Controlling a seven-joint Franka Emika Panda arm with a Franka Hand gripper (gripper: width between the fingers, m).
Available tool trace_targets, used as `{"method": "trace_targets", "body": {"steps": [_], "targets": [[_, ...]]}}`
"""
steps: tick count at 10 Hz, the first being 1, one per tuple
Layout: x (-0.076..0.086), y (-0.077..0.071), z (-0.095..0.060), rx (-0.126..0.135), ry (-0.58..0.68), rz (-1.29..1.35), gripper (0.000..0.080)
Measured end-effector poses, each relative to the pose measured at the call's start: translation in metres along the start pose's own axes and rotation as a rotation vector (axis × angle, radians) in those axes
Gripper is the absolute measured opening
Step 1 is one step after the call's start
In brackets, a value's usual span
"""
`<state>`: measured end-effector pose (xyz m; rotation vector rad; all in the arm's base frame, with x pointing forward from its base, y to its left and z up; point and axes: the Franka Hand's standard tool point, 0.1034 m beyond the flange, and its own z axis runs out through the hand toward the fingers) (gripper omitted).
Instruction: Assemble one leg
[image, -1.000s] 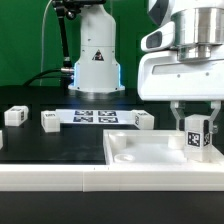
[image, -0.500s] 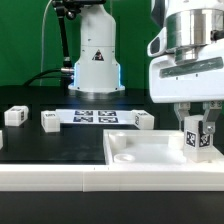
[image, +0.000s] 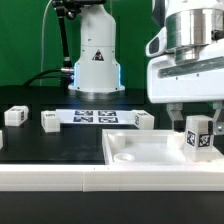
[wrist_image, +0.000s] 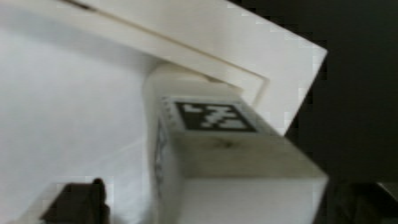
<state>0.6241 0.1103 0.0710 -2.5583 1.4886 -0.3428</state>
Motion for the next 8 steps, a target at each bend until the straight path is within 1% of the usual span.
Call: {"method": "trace_targets", "body": {"steps": [1, 3, 4, 5, 7, 8], "targets": [[0.001, -0.002, -0.001, 0.01, 0.007, -0.116, 0.0648], [-0.002, -0.003, -0.001, 0.011, 0.006, -0.355, 0.0649], [-0.003, -0.004, -0.001, 0.01, 0.008, -0.526, 0.0649], [-0.007, -0.006, -0.002, 0.013, 0.007, -0.604, 0.0649], [-0.014, -0.009, -0.002, 0.007, 0.006, -0.824, 0.0649], [-0.019, -0.01, -0.002, 0.001, 0.006, -0.871, 0.0649]]}}
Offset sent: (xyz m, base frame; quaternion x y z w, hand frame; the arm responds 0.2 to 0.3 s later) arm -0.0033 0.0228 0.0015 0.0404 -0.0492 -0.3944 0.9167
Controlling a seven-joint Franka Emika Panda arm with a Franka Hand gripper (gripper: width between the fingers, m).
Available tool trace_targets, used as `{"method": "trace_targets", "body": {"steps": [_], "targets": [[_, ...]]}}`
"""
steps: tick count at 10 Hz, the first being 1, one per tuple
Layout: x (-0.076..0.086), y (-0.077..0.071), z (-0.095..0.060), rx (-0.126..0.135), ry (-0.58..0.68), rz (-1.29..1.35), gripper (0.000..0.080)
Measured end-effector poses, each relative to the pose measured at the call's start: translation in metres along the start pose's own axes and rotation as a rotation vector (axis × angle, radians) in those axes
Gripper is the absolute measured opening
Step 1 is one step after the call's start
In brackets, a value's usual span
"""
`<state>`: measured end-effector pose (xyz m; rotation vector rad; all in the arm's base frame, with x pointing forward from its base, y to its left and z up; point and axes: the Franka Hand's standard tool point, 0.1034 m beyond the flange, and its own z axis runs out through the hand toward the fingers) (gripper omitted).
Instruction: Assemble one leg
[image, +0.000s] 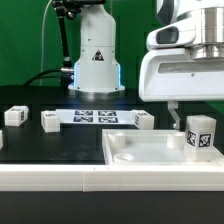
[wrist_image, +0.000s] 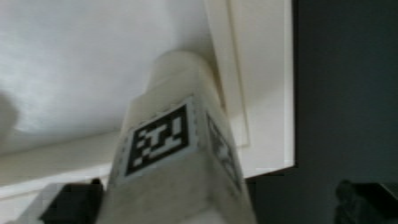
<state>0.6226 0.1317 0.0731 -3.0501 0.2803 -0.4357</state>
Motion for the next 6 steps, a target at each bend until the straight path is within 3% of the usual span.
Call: {"method": "trace_targets", "body": {"steps": [5, 6], "targets": [[0.009, 0.012, -0.002, -0.021, 0.009, -0.292, 0.0649], [0.01, 0.013, -0.002, -0.021, 0.011, -0.278, 0.0534]]}}
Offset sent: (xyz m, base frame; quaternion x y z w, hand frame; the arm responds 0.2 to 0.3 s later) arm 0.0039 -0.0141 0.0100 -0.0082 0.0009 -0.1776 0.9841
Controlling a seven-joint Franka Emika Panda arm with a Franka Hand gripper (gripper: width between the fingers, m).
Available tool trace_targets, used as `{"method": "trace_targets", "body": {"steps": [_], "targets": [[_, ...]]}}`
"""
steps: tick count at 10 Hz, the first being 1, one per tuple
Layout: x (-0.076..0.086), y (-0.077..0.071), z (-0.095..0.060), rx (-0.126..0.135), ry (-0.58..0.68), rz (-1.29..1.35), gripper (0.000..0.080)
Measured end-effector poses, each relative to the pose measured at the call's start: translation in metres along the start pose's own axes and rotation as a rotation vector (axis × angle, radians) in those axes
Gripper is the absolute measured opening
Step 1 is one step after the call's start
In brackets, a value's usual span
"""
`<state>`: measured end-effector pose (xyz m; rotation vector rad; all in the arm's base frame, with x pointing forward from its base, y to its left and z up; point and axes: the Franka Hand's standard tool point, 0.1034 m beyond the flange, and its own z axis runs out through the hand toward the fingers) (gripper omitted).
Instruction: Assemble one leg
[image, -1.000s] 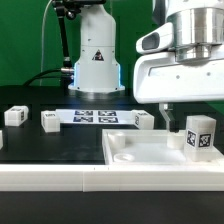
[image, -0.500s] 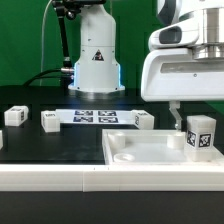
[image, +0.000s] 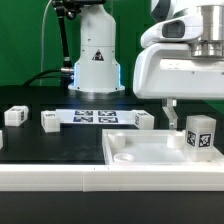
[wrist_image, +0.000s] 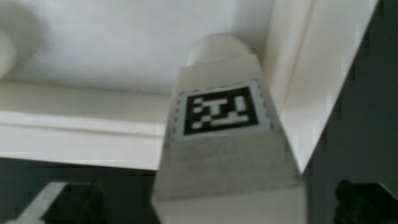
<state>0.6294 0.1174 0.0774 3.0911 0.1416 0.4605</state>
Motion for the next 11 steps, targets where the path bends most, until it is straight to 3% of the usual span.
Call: {"method": "trace_targets", "body": {"steps": [1, 2, 3, 6, 11], "targets": [[-0.0003, 0.0001, 0.0004, 0.0, 0.0, 0.0, 0.0397], [-0.0004, 0.0001, 0.0005, 0.0, -0.001, 0.0, 0.0397], [-0.0008, 0.0003, 0.0009, -0.001, -0.001, 0.0, 0.0291], [-0.001, 0.0004, 0.0011, 0.0, -0.002, 0.029, 0.0291], [-0.001, 0.0031, -0.0008, -0.011, 0.027, 0.466, 0.0294]]}}
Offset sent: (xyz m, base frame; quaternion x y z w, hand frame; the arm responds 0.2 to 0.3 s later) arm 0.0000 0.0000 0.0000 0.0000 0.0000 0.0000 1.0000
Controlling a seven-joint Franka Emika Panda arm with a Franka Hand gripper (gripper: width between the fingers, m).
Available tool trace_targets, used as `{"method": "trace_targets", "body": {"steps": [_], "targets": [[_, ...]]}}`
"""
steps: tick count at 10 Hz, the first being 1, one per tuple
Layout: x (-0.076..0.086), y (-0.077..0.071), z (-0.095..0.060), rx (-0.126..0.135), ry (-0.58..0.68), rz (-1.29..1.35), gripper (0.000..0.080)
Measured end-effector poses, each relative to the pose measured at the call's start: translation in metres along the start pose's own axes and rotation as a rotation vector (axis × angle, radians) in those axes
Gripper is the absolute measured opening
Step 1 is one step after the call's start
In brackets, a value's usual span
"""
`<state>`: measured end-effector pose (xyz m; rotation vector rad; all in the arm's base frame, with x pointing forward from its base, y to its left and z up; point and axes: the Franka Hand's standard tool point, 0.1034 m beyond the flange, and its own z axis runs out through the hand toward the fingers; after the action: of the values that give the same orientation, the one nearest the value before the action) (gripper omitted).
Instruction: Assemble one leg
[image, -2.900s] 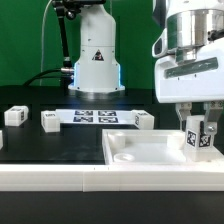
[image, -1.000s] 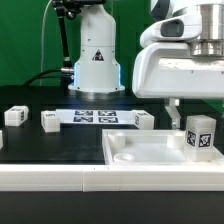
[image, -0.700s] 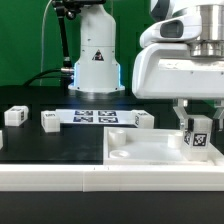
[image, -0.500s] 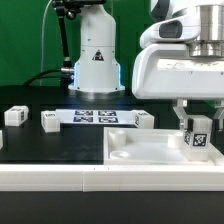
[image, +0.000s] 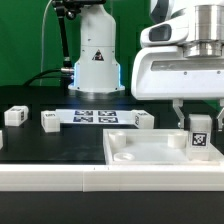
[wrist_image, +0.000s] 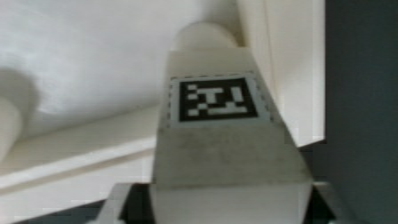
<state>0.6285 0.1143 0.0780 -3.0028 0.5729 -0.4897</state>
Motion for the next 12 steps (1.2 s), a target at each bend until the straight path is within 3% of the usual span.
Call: {"method": "trace_targets", "body": {"steps": [6, 7, 8, 9, 10, 12], "targets": [[0.0068, 0.0126, 0.0026, -0.037, 0.035, 0.28, 0.031], [0.0066, 0.0126, 0.0027, -0.036, 0.035, 0.285, 0.042], [0.0064, 0.0124, 0.0028, -0.036, 0.034, 0.282, 0.042], [0.0065, 0.0125, 0.0028, -0.036, 0.034, 0.282, 0.0553], [0.0065, 0.0125, 0.0028, -0.036, 0.034, 0.282, 0.0634], [0.0065, 0.0126, 0.0028, -0.036, 0.034, 0.282, 0.0645]]}}
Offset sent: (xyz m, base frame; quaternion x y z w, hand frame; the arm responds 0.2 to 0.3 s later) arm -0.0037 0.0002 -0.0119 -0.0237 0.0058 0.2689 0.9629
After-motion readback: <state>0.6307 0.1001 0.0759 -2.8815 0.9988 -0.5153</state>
